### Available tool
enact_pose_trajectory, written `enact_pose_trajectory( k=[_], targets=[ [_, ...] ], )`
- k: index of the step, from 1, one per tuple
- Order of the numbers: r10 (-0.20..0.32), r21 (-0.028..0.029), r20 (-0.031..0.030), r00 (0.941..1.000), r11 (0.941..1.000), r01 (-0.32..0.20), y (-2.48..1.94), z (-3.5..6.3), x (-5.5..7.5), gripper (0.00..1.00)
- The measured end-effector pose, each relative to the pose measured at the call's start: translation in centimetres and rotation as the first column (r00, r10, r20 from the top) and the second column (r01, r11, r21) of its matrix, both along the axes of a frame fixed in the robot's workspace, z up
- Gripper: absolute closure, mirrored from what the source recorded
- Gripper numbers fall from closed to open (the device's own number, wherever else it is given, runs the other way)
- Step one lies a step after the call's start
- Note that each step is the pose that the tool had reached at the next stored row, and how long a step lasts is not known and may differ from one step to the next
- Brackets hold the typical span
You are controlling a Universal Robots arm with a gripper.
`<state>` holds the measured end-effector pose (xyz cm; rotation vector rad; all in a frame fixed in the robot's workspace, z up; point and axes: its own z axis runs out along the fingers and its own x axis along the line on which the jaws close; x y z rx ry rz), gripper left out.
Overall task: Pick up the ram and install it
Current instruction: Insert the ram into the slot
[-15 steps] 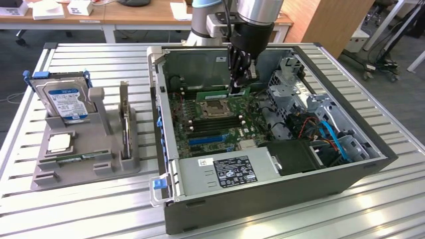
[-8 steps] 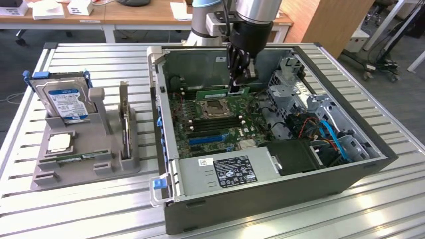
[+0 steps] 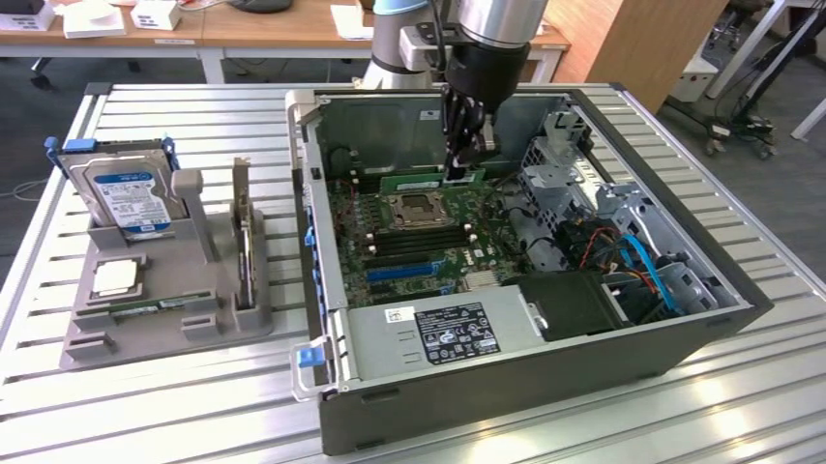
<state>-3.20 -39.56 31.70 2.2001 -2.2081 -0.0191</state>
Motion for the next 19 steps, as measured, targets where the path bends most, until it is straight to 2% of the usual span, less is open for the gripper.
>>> enact_pose_trajectory(
  k=[12, 19],
  targets=[
    [-0.006, 0.0003, 0.0002, 1.0, 1.0, 0.006, -0.02, -0.46, 0.0, 0.89],
    [-0.006, 0.0007, 0.0002, 1.0, 1.0, 0.006, -0.41, -0.46, 0.0, 0.89]
  ],
)
